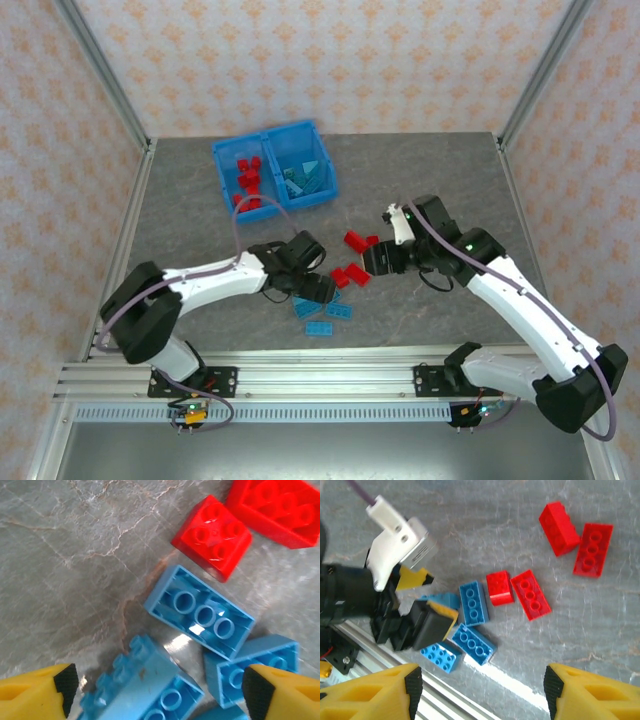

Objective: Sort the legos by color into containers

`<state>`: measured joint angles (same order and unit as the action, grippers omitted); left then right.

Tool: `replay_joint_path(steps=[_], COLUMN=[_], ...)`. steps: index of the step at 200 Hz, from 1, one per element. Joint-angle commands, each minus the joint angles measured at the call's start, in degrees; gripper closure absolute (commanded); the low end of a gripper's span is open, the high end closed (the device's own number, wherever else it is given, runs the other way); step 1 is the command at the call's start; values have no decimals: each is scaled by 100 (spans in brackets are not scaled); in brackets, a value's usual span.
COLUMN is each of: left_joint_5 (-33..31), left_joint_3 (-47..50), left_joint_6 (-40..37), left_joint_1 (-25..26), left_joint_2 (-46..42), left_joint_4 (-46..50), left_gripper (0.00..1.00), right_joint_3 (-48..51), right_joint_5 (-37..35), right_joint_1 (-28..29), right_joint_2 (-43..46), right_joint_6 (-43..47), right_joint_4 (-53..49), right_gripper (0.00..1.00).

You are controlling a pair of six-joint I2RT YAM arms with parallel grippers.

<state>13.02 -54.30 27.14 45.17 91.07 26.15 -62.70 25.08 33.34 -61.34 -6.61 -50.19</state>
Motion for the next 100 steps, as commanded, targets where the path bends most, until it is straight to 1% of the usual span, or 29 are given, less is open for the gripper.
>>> replay_joint_path(steps=[1, 20, 49, 68, 100], left_joint_5=[-470, -542, -764, -985, -966], left_joint_3=[-176, -108, 54, 122, 204], left_joint_6=[-77, -56, 36, 72, 46], left_joint_1=[9, 3, 9, 9, 8], left_joint_2=[245, 342, 337, 298, 207], left_joint_4=[0, 17, 56, 109, 208], left_gripper=[16, 20, 32, 38, 39], right_joint_3=[-62, -117, -162, -109, -70], right_joint_5=[8, -51, 47, 114, 115], right_joint_1=[8, 7, 7, 8, 6], right_joint_2=[239, 147, -53, -115, -118], right_joint_6=[-47, -20, -30, -77, -107], right_joint_4=[-31, -21, -8, 69, 106], right_gripper=[33, 33, 33, 34, 33])
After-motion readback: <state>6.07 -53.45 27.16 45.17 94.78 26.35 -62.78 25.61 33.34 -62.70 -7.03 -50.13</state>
